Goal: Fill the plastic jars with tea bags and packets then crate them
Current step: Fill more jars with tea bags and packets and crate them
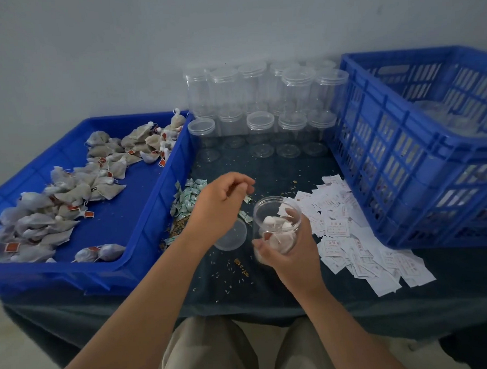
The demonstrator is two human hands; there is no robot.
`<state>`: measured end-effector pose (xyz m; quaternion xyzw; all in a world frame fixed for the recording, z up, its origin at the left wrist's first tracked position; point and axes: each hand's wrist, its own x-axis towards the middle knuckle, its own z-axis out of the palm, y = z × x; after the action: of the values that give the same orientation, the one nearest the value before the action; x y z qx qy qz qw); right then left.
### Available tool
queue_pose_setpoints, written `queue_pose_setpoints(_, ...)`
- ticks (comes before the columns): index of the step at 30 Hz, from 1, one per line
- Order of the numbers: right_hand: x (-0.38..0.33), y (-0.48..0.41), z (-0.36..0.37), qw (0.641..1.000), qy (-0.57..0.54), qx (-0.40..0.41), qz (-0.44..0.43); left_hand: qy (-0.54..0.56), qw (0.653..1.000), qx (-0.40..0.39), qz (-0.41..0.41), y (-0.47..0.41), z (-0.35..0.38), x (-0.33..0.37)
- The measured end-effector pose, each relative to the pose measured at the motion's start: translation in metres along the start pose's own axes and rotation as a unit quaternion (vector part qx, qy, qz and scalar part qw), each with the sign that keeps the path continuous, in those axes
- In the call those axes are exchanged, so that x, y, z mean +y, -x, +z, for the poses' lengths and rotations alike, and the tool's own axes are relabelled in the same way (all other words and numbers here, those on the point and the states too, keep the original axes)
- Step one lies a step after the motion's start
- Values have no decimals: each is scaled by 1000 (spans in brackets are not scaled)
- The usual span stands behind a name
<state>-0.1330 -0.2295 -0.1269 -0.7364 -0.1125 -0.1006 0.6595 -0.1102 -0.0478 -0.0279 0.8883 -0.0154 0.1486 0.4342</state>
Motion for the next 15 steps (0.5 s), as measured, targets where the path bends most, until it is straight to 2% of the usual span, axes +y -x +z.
queue_pose_setpoints(3,-4,-3,-19,997,-9,70,21,-139,988,-73,-2,-2,14,-17)
queue_pose_setpoints(6,1,-4,-47,992,24,119,23,-183,975,-126,19,1,46,-27)
queue_pose_setpoints(10,11,-3,-62,987,54,141,48,-223,953,-185,91,-14,88,-28)
queue_pose_setpoints(15,17,-4,-64,990,37,124,51,-282,928,-191,148,-35,117,-16)
